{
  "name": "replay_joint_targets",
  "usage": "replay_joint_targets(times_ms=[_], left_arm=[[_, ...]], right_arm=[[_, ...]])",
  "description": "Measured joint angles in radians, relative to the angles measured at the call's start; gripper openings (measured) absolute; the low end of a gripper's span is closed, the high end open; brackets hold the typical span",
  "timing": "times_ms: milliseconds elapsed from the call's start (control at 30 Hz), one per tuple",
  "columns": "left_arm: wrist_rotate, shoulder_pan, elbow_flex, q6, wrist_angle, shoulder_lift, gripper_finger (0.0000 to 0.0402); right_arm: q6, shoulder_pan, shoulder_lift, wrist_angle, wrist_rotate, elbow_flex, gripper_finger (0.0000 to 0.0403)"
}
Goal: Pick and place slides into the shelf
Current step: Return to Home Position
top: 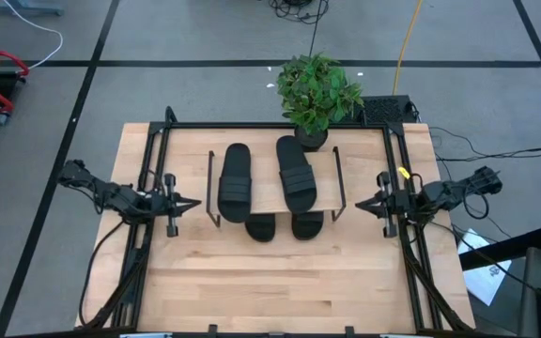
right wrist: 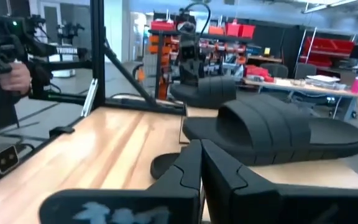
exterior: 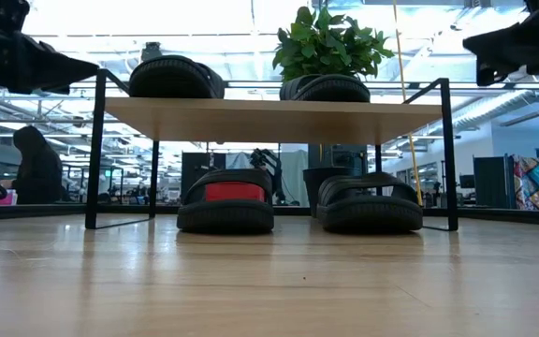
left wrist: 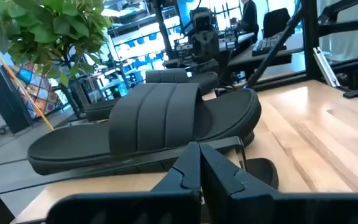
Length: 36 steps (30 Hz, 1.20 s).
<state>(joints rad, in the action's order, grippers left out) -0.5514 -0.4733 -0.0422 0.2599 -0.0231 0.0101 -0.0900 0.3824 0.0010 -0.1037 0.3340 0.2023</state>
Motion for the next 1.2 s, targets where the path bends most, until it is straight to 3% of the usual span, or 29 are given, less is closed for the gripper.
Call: replay_joint_targets(times_ms=[467,1200], left_arm=[[0.034,0.000,0.000,-0.026,-0.002,0.009,0.0000],[0.062,0.000,0.000,-0.073,-0.005,0.009,0.0000]], right_arm=[[0.070,0.000,0.000,0.054,0.002,-0.095,0.0000],[-0.011,0.000,0.001,0.162,-0.002,-0.151,0.0000]])
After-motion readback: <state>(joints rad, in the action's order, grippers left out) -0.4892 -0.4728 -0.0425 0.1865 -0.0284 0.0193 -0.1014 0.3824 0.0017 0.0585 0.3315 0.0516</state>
